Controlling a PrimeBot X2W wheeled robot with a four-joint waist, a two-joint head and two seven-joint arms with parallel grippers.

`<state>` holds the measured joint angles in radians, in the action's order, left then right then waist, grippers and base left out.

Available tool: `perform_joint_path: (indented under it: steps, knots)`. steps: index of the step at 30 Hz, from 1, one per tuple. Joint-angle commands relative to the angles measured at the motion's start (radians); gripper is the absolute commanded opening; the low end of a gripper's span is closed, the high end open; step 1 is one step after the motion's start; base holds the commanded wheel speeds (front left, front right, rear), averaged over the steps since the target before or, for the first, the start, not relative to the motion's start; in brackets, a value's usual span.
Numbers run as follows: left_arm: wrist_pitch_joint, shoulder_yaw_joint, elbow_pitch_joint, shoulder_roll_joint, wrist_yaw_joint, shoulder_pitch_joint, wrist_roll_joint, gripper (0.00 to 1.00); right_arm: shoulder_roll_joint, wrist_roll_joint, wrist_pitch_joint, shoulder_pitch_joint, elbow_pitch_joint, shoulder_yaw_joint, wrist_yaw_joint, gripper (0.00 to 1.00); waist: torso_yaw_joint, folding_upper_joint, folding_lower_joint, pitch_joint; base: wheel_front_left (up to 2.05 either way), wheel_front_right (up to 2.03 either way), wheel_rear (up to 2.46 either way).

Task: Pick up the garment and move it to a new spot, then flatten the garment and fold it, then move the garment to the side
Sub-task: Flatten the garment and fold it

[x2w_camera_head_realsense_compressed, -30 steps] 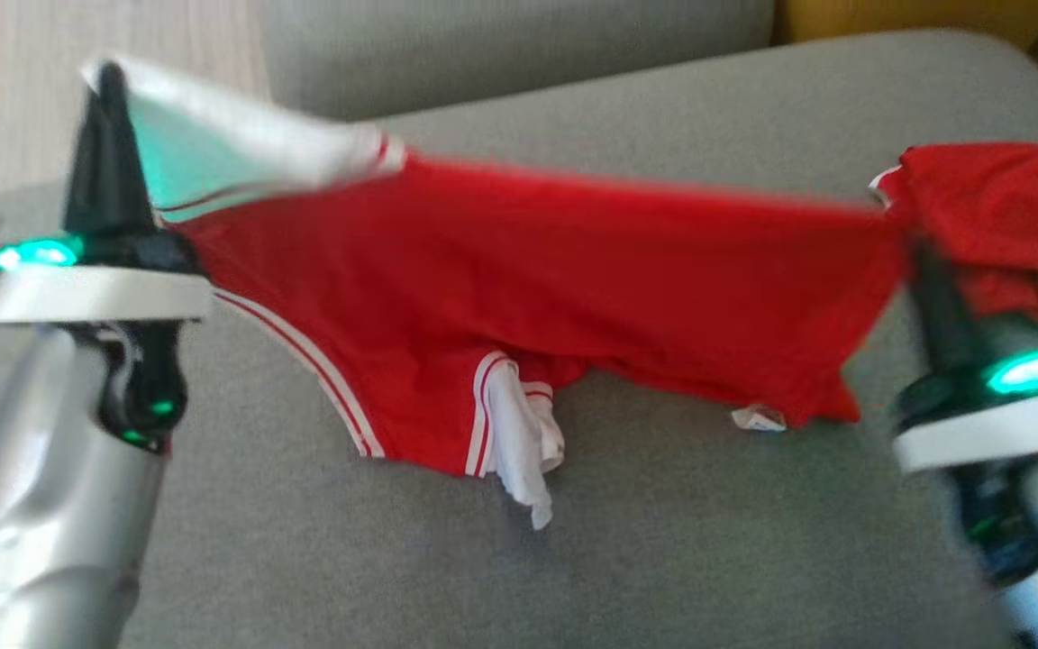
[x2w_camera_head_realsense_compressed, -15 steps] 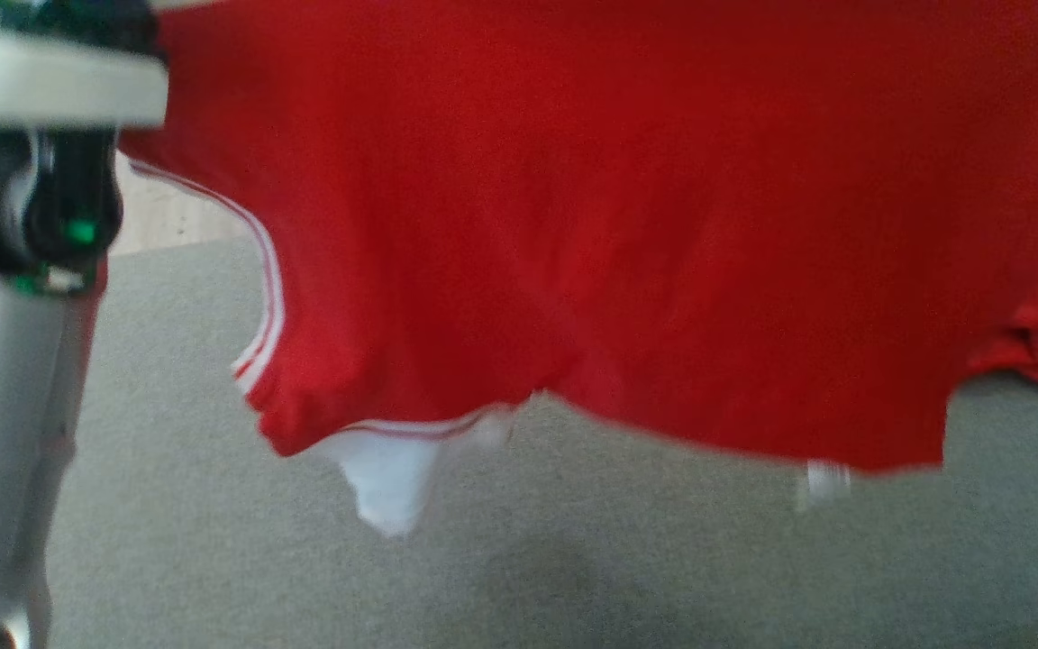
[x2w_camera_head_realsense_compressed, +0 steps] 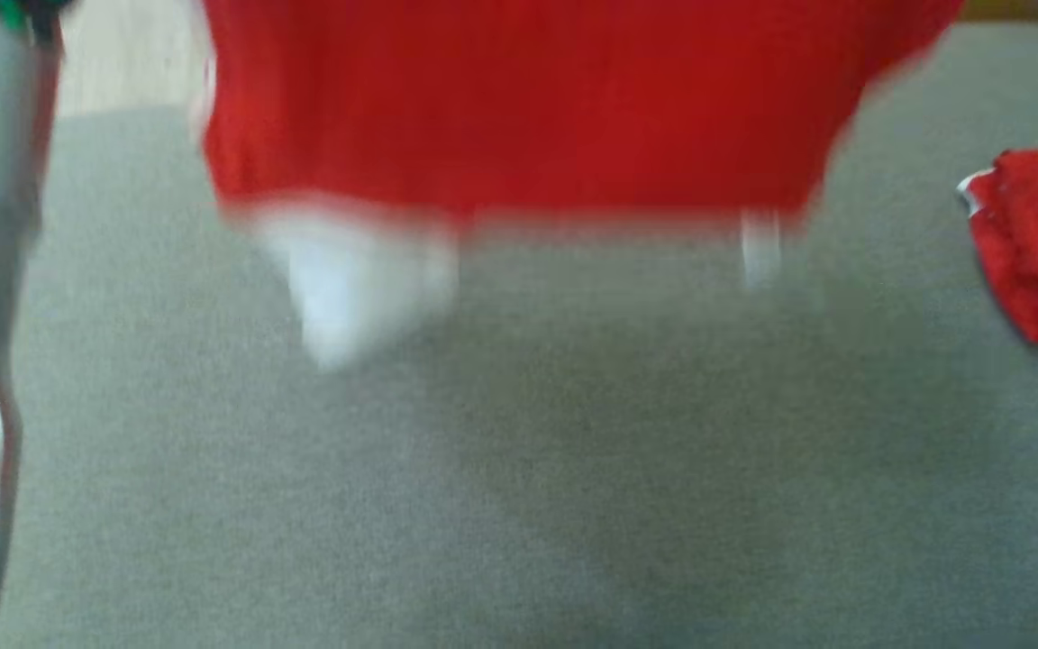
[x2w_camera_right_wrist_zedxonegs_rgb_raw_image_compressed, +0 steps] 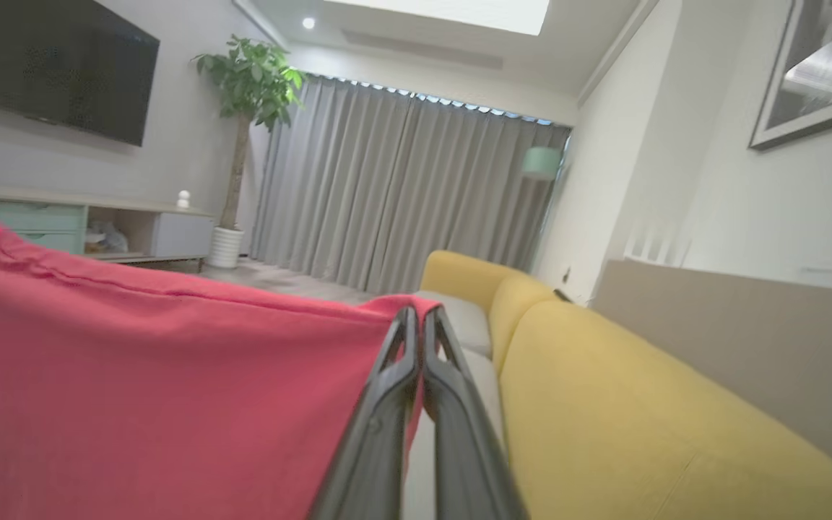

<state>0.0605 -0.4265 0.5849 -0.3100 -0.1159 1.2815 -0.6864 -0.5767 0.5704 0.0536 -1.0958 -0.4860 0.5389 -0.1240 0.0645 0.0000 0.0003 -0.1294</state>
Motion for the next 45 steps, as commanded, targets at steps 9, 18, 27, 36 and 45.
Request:
perform_joint_path:
  steps: [9, 18, 27, 36, 45]
  knots:
    - [0.104, -0.135, 0.026, -0.056, -0.014, 0.154, -0.066, 0.0, -0.031, -0.06, 0.144, -0.164, -0.17, 0.062, -0.007, 0.0, -0.063, 0.0, -0.0003, -0.157, 0.0, 0.0, 0.0]
    - [0.145, -0.314, -0.127, -0.231, -0.015, -0.227, -0.232, 0.0, 0.012, -0.046, 0.201, 0.031, -0.316, 0.137, -0.007, 0.0, -0.09, 0.0, -0.0003, -0.159, 0.0, 0.0, 0.0]
    - [0.193, -0.352, -0.305, -0.307, 0.031, -0.66, -0.287, 0.0, -0.032, -0.017, 0.208, 0.369, -0.218, 0.06, -0.007, 0.0, -0.097, 0.0, -0.0003, -0.07, 0.0, 0.0, 0.0]
    - [0.201, -0.281, -0.541, -0.364, 0.174, -1.201, -0.384, 0.0, -0.009, -0.121, 0.208, 0.847, 0.048, -0.205, -0.007, 0.0, -0.06, 0.0, -0.0003, 0.004, 0.0, 0.0, 0.0]
    - [0.201, -0.224, -0.639, -0.309, 0.187, -1.26, -0.347, 0.0, 0.034, -0.141, 0.189, 0.99, 0.124, -0.254, -0.007, 0.0, -0.069, 0.0, -0.0003, -0.009, 0.0, 0.0, 0.0]
